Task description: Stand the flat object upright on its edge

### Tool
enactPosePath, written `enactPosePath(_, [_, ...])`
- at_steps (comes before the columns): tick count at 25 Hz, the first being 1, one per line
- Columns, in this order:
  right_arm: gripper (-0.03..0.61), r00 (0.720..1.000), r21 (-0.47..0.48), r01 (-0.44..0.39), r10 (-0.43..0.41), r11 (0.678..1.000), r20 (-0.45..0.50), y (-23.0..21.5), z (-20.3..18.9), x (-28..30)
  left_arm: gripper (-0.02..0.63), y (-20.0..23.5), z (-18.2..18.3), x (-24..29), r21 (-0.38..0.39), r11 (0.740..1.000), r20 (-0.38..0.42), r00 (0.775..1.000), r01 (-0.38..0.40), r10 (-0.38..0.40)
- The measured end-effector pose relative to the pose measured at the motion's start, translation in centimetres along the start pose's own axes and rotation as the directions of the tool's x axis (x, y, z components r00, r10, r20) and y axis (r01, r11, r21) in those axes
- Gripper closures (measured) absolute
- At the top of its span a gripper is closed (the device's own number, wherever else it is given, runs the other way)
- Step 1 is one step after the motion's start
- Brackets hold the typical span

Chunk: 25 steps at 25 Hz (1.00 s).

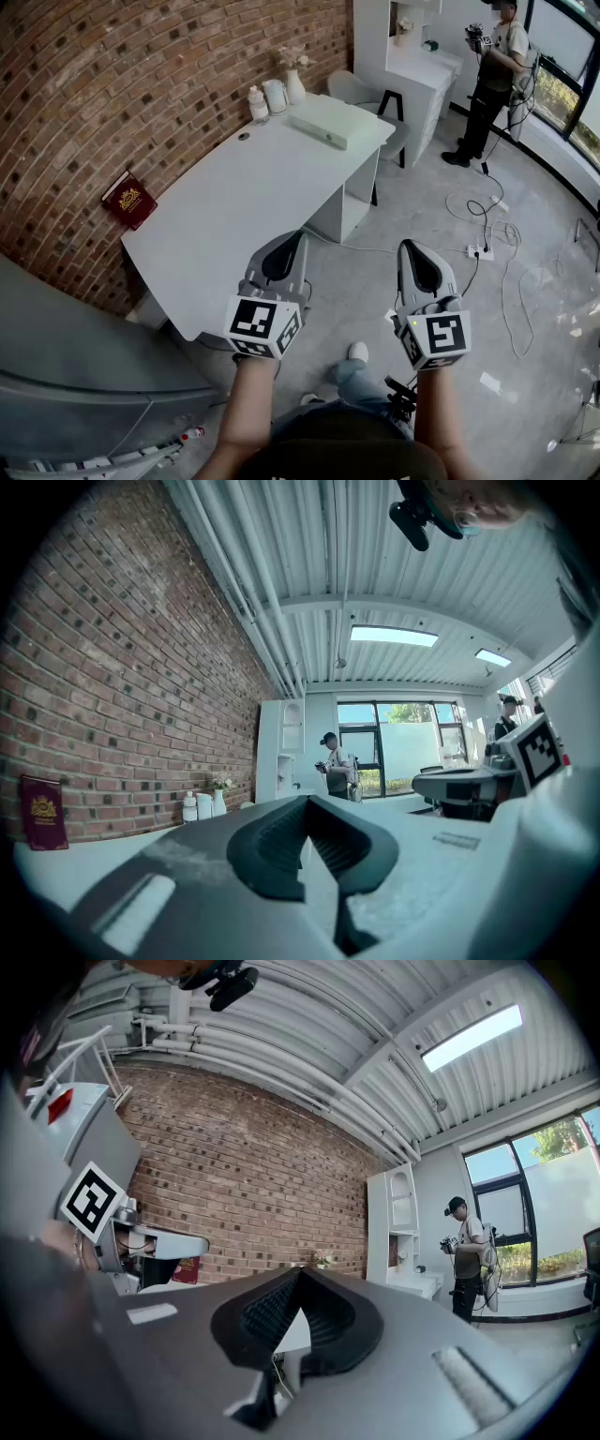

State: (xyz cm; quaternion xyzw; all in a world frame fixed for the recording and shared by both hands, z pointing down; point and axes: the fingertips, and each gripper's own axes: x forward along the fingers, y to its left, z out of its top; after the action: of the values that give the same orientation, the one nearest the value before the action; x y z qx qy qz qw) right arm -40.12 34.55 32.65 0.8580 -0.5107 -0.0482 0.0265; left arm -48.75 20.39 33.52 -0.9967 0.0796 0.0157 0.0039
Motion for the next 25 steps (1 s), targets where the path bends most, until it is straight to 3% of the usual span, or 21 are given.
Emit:
enactPosePath(13, [0.58,1.0,0.015,0.002,-0.002,1.0,0.025,7.0,1.8,-4.7,0.617,0.8,1.1,-9.1,0.005,1.0,0.031,0.999,-0.009,0.009])
enactPosePath(16, [0.58,0.999,0.069,-0.01,0.008,0.998,0.035,7.0,1.6,-4.5,0.617,1.3,0.9,-9.1,0.001,1.0,0.026,1.0,-0.015,0.015])
enactPosePath(25, [0.579,1.0,0.033,-0.019,0.018,0.999,0.023,2.5,0.9,0.4,0.617,2.4,0.8,-3.0,-0.002,1.0,0.026,0.999,-0.031,0.031])
